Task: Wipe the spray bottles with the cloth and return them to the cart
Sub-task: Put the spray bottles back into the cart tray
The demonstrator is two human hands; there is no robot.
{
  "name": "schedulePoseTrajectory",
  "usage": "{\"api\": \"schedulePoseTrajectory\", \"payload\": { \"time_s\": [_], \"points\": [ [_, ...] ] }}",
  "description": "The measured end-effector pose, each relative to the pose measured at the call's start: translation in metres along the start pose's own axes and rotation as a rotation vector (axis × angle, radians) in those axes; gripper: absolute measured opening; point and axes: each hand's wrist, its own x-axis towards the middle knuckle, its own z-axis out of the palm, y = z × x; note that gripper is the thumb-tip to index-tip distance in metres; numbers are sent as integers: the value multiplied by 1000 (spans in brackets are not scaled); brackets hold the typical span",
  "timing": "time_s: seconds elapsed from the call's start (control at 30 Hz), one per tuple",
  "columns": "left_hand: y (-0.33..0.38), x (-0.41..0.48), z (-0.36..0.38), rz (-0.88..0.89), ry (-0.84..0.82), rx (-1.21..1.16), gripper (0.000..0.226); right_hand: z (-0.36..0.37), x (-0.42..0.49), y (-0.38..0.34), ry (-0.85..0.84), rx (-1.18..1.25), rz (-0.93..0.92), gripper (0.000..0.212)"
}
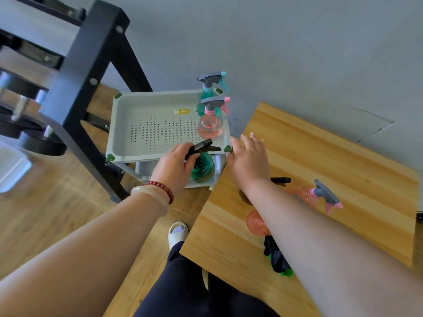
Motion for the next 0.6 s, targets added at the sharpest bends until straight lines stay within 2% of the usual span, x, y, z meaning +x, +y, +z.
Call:
{"api": "schedulePoseTrajectory", "payload": {
  "time_s": [0.2, 0.33, 0.6],
  "points": [
    [-8, 48, -39, -31, 203, -58, 22, -4, 35, -30, 30, 5, -60, 53],
    [-23, 85, -51, -56, 215, -65, 21, -1, 63, -44, 26, 7, -64, 50],
    [-68, 137, -36, -145, 181, -120, 19, 55, 92, -51, -107, -58, 32, 46]
  ]
}}
